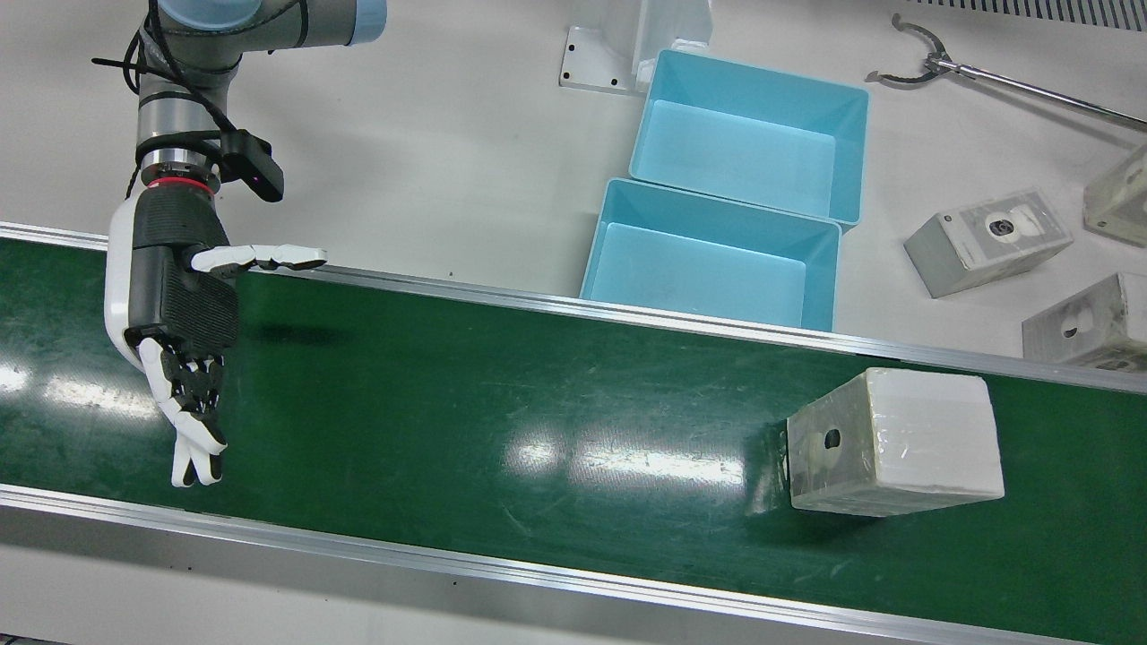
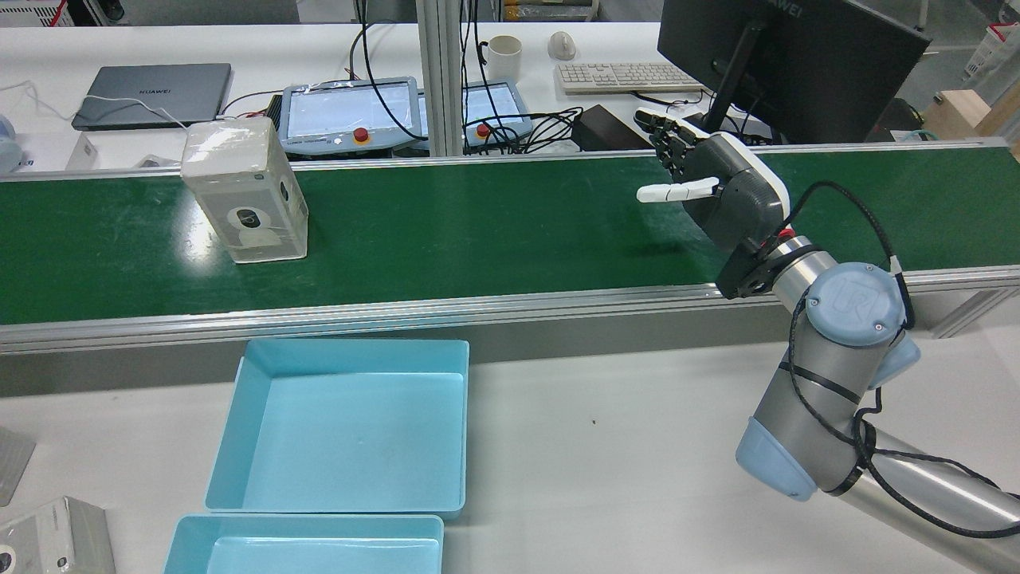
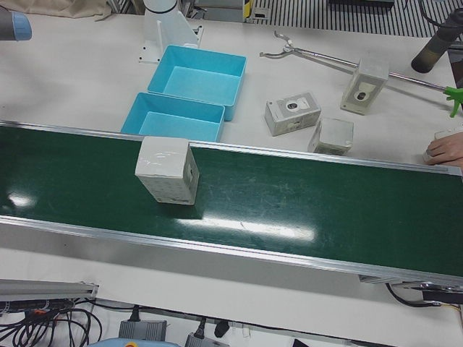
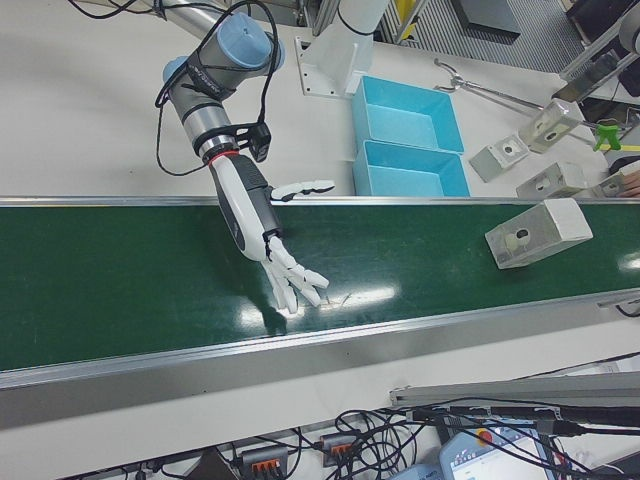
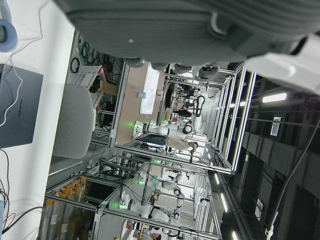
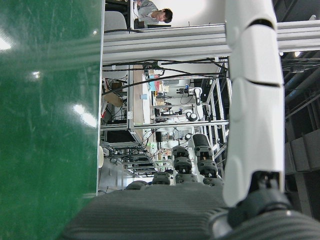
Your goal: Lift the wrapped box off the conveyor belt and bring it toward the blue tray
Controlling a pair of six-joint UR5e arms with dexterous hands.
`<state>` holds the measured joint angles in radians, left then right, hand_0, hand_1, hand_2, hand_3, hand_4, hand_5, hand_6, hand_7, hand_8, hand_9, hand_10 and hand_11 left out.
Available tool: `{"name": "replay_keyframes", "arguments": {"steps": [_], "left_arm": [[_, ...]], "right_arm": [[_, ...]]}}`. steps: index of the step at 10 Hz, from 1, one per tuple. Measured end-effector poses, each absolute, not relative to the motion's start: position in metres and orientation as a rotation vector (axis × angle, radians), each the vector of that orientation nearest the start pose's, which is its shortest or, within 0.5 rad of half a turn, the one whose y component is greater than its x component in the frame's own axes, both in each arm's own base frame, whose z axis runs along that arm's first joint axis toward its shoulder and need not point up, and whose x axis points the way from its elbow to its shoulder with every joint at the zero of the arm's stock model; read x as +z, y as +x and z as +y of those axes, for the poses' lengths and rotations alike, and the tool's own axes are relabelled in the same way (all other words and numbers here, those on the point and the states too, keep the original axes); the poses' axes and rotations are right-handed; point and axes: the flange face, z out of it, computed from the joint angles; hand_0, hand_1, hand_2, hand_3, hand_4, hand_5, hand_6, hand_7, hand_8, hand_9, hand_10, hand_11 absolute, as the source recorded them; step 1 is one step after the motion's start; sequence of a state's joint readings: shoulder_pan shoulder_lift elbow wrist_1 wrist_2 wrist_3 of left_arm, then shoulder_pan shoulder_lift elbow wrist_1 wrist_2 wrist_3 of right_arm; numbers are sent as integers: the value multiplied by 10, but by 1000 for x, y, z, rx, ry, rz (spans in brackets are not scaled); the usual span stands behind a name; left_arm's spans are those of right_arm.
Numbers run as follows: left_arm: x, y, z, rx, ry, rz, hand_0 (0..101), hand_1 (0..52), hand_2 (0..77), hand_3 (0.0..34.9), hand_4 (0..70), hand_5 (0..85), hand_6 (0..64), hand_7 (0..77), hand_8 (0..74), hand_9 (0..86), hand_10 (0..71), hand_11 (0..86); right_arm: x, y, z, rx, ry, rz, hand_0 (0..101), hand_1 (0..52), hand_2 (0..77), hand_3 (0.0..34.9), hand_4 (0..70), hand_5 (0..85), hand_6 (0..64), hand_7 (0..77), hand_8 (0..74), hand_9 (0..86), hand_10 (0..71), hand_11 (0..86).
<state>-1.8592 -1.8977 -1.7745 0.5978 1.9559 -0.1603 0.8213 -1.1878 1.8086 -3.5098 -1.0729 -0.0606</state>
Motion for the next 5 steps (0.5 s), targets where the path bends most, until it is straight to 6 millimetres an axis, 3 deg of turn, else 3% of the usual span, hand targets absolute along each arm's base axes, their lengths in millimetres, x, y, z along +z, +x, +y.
{"name": "replay_keyframes", "arguments": {"steps": [5], "left_arm": [[472,-251,-510,-2335,-310,2174,0,0,11,0,0,11,5,5,5,0,5,5]], "right_arm": [[407,-268,-552,-2035,384,2509,486,164,98,0,93,169,33,27,0,27,0,5]]}}
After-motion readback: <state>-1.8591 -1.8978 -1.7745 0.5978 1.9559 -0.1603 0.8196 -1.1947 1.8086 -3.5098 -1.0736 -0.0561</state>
